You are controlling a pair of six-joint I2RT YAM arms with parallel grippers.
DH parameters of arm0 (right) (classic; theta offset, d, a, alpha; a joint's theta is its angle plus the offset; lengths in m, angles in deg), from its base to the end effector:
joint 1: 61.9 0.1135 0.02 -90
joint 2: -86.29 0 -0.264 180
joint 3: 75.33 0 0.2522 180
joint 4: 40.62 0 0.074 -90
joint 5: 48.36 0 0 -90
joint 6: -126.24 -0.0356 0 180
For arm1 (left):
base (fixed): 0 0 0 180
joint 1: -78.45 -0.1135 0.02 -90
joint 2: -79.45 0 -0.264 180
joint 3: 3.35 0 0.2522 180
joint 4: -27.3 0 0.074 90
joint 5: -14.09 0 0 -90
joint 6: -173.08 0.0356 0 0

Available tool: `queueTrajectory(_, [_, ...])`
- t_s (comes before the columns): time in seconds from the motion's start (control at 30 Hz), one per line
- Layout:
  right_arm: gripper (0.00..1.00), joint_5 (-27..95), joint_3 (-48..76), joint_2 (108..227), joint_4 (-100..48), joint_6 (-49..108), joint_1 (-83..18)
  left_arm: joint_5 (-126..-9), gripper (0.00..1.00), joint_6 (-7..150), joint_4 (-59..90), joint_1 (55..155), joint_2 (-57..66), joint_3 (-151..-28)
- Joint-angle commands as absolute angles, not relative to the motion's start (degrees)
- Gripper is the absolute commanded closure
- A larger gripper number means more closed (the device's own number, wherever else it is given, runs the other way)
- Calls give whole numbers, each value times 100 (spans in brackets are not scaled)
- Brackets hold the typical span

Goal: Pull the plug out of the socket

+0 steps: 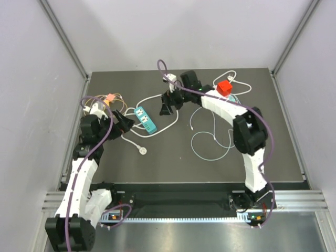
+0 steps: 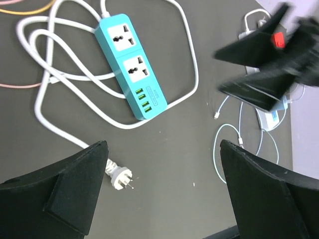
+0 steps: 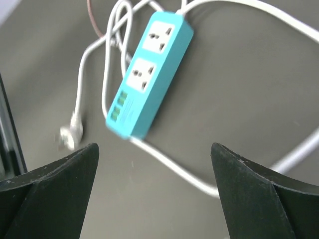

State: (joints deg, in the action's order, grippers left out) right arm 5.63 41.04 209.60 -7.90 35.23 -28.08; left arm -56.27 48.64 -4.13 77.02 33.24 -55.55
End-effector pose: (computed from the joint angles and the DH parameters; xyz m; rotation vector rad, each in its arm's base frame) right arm 0.3992 0.2926 0.2380 -0.9790 2.0909 1.0288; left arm 0.1855 -0.0073 0.2842 -0.4175 2.0167 -0.7072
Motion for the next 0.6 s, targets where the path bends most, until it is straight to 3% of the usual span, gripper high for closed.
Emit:
queueTrajectory(0.0, [7,438,3532,19741,37,5379,-2850,-5140,1,4853,132,7669,3051,-5613])
queueTrajectory(0.27, [7,990,2026,17527,249,6577,-4255,-4208,1,4995,765,7661,2401,-5728])
queueTrajectory(0.5, [9,2281,1191,16812,170,6236,-5836,-3996,1,5248,906,7669,2057,-5649])
queueTrajectory(0.57, [16,2381,1077,16760,336,6050,-6388,-4005,1,5320,853,7678,2039,-5605])
